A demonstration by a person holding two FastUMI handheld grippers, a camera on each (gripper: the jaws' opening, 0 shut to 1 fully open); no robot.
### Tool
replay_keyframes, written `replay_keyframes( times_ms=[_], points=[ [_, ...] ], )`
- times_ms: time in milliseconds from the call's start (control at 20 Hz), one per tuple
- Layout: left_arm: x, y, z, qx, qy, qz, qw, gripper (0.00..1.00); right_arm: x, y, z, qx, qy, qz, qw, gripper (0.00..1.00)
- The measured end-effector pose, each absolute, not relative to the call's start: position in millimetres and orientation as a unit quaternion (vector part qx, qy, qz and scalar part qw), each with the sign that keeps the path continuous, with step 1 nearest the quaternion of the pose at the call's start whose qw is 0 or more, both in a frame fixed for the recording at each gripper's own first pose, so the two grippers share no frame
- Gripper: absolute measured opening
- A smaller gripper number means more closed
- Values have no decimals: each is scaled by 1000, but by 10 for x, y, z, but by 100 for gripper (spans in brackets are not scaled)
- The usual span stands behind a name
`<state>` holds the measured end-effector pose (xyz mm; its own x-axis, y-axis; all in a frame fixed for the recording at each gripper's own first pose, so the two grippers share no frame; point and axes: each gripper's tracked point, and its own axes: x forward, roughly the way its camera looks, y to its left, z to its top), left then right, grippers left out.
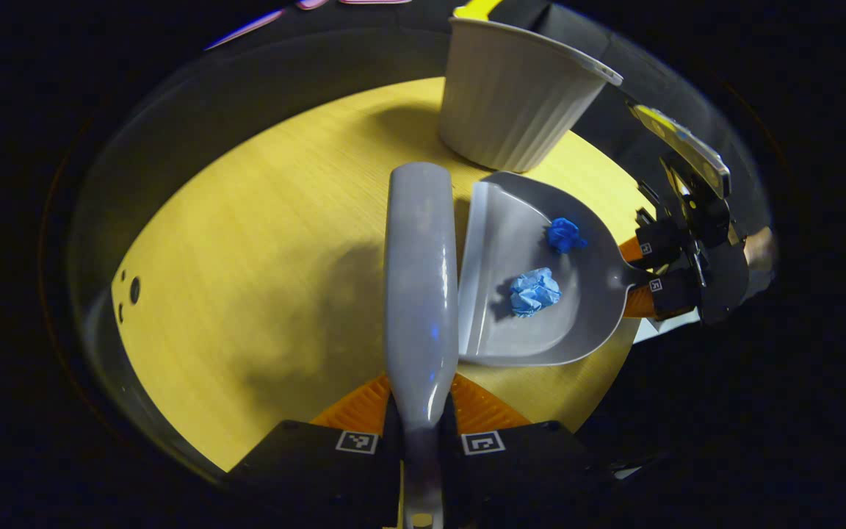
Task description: Pick up the small broom and dustpan from the desktop, sweep the trash into the dustpan with the broom, and then empty the trash into the garbage bin.
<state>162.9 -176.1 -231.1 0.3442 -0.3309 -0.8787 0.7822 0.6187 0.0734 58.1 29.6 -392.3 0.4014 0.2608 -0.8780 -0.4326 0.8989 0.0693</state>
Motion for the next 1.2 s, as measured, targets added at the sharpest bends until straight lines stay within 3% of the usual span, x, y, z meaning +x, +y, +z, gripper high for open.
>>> replay_keyframes(
  times_ms=[250, 400, 650, 850, 900, 950, 1200],
  points=[
    [1516, -1177, -2674, 131, 468, -254, 836, 27, 509, 336, -3819, -78, 504, 171, 843, 30],
    [1545, -950, -2930, 98, 466, -219, 852, 31, 515, 322, -3723, -92, 503, 145, 847, 34],
    [1513, -823, -3275, 69, 470, -211, 854, 24, 458, 432, -3656, -91, 496, 98, 858, 34],
    [1527, -718, -3260, 50, 471, -206, 856, 27, 505, 437, -3615, -69, 483, 56, 871, 34],
    [1506, -741, -3267, 48, 471, -206, 857, 28, 541, 428, -3577, -66, 476, 48, 876, 30],
    [1487, -746, -3297, 46, 471, -204, 857, 27, 589, 423, -3547, -66, 468, 43, 880, 34],
    [1234, -684, -3504, 18, 484, -191, 854, 28, 948, 221, -3280, -105, 410, 23, 906, 34]
  ],
)
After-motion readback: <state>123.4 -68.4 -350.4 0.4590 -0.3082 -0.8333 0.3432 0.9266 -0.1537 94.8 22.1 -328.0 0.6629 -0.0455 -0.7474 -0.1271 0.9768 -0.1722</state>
